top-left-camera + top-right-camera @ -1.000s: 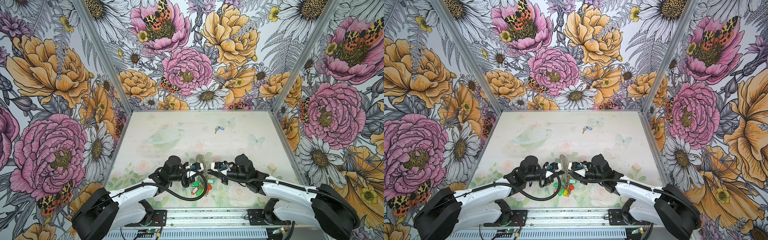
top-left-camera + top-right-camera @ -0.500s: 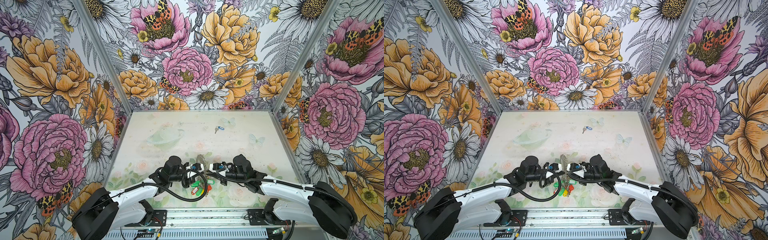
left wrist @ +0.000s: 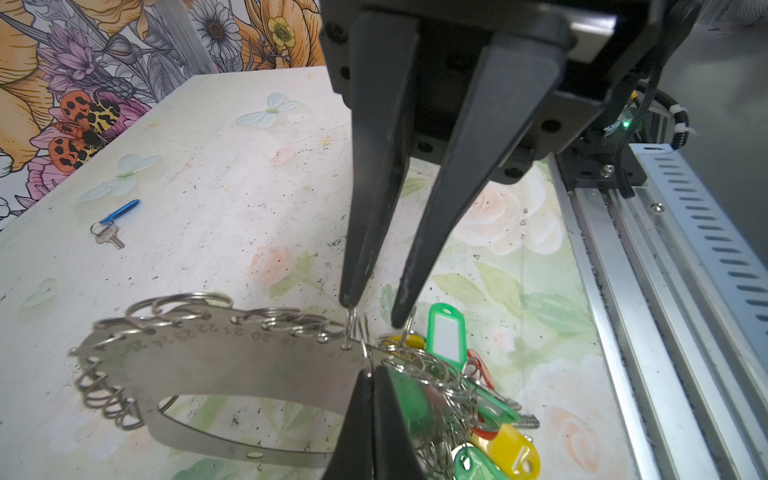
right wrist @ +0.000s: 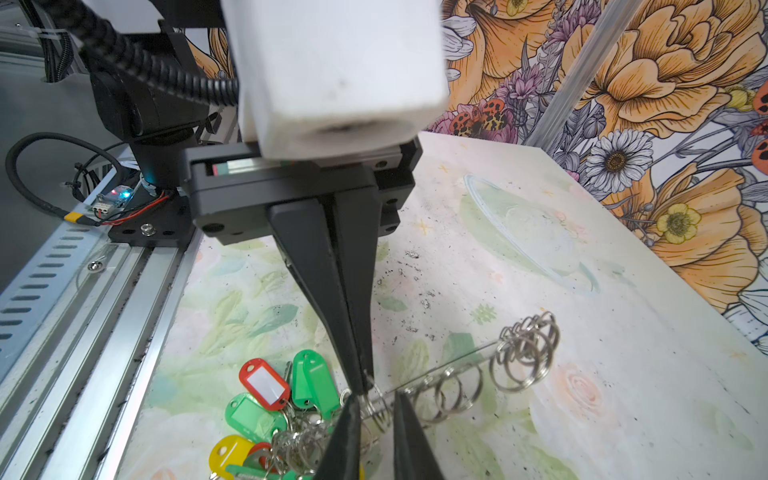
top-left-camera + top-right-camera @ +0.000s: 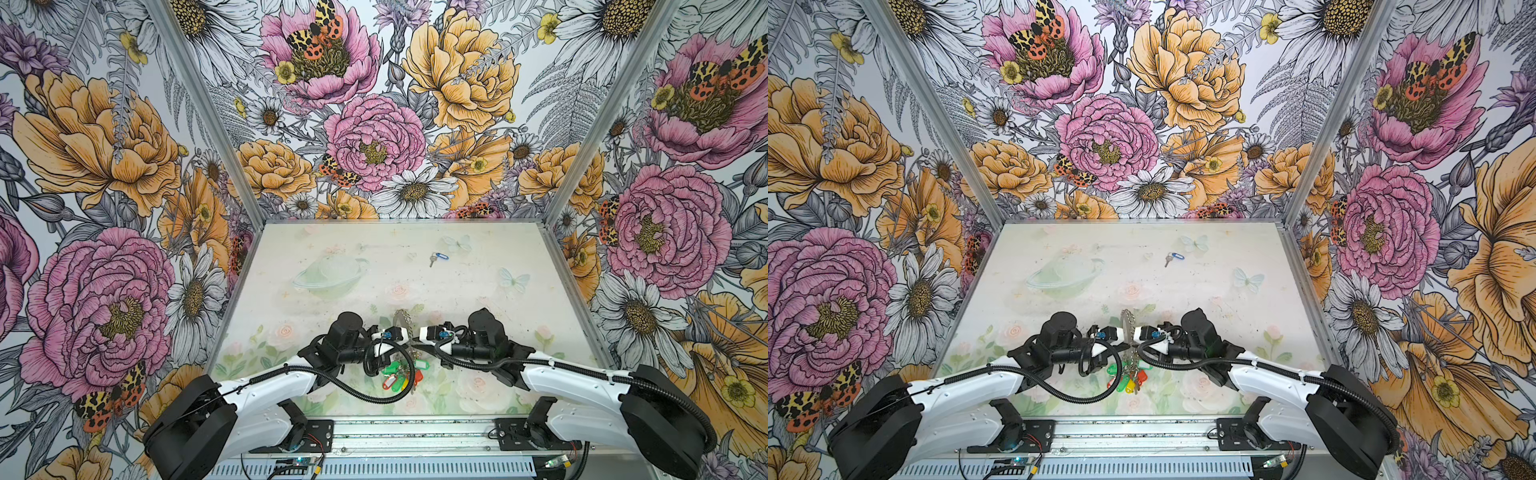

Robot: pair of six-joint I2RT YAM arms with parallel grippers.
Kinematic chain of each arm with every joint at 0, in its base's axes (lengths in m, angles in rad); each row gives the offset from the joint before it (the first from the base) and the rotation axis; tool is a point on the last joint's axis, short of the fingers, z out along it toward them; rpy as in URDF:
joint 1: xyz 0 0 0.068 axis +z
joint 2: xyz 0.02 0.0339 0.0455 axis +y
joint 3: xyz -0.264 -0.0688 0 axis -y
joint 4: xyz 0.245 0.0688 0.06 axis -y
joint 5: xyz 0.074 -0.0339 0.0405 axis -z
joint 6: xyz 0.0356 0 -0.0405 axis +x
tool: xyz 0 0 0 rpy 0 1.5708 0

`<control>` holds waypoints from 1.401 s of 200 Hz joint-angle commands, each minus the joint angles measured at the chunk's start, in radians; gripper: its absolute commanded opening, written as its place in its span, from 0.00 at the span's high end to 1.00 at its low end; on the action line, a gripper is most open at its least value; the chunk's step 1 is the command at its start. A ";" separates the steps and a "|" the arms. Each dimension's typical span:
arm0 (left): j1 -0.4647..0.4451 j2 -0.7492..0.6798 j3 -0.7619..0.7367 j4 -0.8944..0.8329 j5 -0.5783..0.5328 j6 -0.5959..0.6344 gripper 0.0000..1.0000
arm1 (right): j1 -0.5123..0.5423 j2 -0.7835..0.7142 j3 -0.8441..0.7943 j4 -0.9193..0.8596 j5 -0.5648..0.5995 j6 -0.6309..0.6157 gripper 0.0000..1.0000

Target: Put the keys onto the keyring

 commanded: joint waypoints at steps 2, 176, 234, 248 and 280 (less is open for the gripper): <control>-0.011 0.000 0.027 0.009 0.037 0.013 1.00 | 0.007 0.024 0.033 0.040 -0.016 -0.003 0.83; -0.003 -0.043 0.001 0.047 -0.020 0.002 1.00 | 0.039 0.072 0.042 -0.043 -0.063 -0.041 0.87; 0.001 -0.048 -0.008 0.062 -0.035 -0.004 1.00 | 0.041 0.073 0.049 -0.052 -0.031 -0.040 1.00; 0.001 -0.042 -0.006 0.064 -0.038 -0.003 1.00 | 0.037 0.070 0.050 -0.039 -0.016 -0.021 1.00; 0.008 -0.041 -0.017 0.095 -0.046 -0.026 0.98 | 0.017 0.053 0.007 0.102 0.004 0.077 1.00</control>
